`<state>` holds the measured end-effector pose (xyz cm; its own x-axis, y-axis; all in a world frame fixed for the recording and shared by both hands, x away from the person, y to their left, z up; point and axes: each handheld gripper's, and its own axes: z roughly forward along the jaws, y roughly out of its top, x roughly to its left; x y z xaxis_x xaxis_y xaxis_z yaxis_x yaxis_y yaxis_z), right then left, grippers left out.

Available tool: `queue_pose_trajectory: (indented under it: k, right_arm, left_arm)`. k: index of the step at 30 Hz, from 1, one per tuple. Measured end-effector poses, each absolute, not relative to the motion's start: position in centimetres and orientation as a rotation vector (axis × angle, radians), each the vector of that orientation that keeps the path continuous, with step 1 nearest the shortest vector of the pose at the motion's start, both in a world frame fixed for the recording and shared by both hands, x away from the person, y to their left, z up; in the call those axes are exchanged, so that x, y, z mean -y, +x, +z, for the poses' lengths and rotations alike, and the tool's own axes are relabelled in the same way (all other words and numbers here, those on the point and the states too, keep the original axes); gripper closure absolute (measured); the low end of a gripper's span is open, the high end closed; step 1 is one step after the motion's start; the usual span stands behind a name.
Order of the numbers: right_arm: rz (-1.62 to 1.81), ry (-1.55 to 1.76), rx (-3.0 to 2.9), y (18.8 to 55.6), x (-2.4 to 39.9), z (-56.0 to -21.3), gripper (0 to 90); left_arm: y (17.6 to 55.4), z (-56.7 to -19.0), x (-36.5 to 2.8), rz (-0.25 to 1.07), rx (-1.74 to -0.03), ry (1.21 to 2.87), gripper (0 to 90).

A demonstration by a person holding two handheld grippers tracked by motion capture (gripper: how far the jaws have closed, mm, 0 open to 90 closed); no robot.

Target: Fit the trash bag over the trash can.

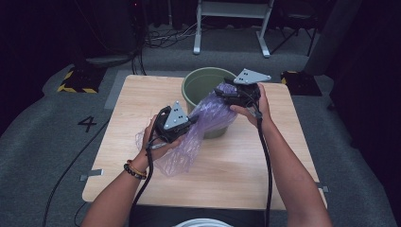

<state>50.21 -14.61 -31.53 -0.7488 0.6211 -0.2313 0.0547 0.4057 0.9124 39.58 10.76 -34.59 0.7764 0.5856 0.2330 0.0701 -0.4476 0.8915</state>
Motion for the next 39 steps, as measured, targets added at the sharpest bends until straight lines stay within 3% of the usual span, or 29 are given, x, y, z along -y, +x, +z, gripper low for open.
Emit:
queue_pose_trajectory:
  k: [3,10,17,21,25,29,32,34,35,39]
  right_arm:
    - [1.39,0.582,-2.111,49.2,15.0,-30.4,30.1]
    - [1.439,0.512,-2.107,45.7,17.5,-29.3,28.2]
    - [1.471,0.432,-2.09,41.4,19.8,-32.0,26.6]
    - [1.376,0.349,-2.082,40.2,18.6,-34.0,25.0]
    - [1.338,0.301,-2.045,40.4,17.1,-35.1,38.5]
    - [1.327,0.317,-2.006,41.2,17.1,-35.5,59.5]
    - [1.345,0.344,-1.969,42.1,17.7,-35.5,82.0]
    - [1.353,0.355,-1.975,42.3,17.8,-35.5,83.8]
    - [1.335,0.359,-1.992,42.7,17.8,-35.4,90.0]
    - [1.352,0.361,-2.004,43.1,17.6,-35.0,90.0]
  left_arm:
    - [39.5,-34.4,-10.5,0.651,-0.492,1.974,90.0]
    - [39.8,-34.2,-11.3,0.653,-0.529,1.986,90.0]
    - [39.9,-34.0,-11.9,0.666,-0.558,1.975,90.0]
    - [40.2,-33.9,-11.8,0.669,-0.568,1.97,90.0]
    - [40.3,-33.6,-11.6,0.681,-0.553,1.971,90.0]
    - [40.6,-33.5,-11.6,0.676,-0.548,1.977,90.0]
    - [40.7,-33.5,-11.7,0.663,-0.554,1.975,90.0]
    - [40.7,-33.5,-11.7,0.666,-0.554,1.974,90.0]
    - [40.7,-33.5,-11.7,0.665,-0.554,1.971,90.0]
    - [40.8,-33.5,-11.6,0.68,-0.548,1.973,90.0]
